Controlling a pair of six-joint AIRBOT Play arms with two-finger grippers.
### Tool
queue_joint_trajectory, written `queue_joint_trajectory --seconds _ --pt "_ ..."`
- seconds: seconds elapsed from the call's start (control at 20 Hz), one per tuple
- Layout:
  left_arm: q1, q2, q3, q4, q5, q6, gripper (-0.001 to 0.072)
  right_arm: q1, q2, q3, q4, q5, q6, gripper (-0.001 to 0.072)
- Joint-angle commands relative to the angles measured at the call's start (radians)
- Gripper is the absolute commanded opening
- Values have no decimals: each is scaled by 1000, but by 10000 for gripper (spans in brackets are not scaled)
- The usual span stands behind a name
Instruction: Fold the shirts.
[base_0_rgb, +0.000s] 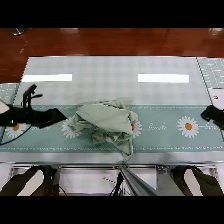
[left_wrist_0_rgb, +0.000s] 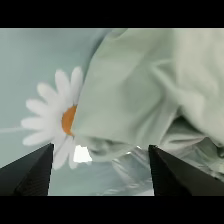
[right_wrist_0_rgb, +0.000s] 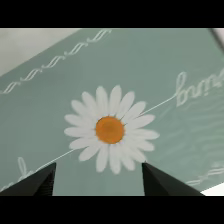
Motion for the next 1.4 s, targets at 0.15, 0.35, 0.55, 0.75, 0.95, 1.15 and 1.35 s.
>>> queue_joint_trajectory --seconds 0.15,0.35,0.55,0.75,0.95,1.15,1.35 --pt "220 10 -276 -292 115 164 703 -38 37 -267 575 -40 -265 620" --pt "158 -46 -276 -423 129 307 702 77 36 -275 566 -39 -258 621" --pt "7 -188 -257 -456 140 372 700 223 -4 -275 552 -38 -206 621" --pt "-67 -243 -200 -536 134 440 25 422 -60 -280 552 -42 -153 621" --pt "-64 -243 -151 -537 90 463 25 666 -147 -296 557 -92 -70 621" --pt "-65 -243 -150 -537 90 463 25 863 -260 -296 677 -195 -71 621" --pt "-65 -243 -150 -537 80 463 25 996 -350 -296 752 -288 -73 621"
